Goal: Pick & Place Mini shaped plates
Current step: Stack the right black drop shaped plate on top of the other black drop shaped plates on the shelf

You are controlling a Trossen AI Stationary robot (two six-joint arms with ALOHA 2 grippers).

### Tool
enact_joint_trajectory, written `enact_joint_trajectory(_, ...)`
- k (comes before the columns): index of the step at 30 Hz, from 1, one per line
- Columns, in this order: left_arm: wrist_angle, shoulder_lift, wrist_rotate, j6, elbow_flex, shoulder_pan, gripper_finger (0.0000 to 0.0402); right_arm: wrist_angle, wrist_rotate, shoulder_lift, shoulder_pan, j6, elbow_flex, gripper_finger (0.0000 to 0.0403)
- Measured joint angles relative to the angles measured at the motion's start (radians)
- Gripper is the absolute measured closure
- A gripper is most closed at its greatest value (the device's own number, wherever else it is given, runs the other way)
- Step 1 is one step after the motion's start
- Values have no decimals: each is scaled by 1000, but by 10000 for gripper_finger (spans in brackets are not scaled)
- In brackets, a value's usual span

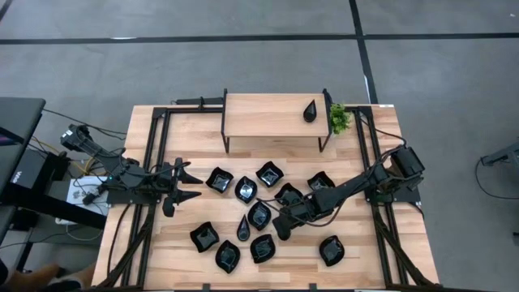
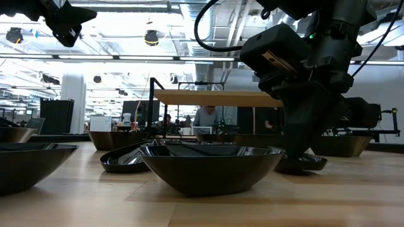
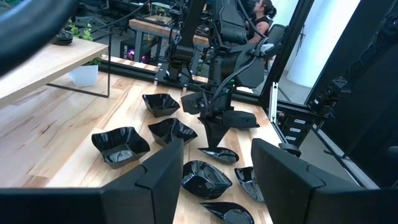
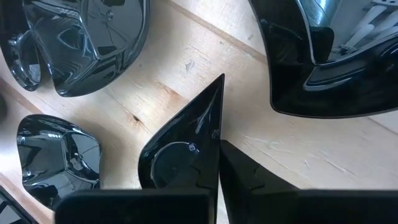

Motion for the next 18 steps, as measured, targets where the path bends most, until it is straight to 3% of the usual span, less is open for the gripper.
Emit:
enact_joint_trajectory(5, -4, 0, 0, 0, 0, 0, 211, 0, -4, -2, 0, -10, 0, 402)
enact_joint_trajectory(18, -3, 0, 0, 0, 0, 0, 211, 39, -178, -43, -2, -11, 1, 403)
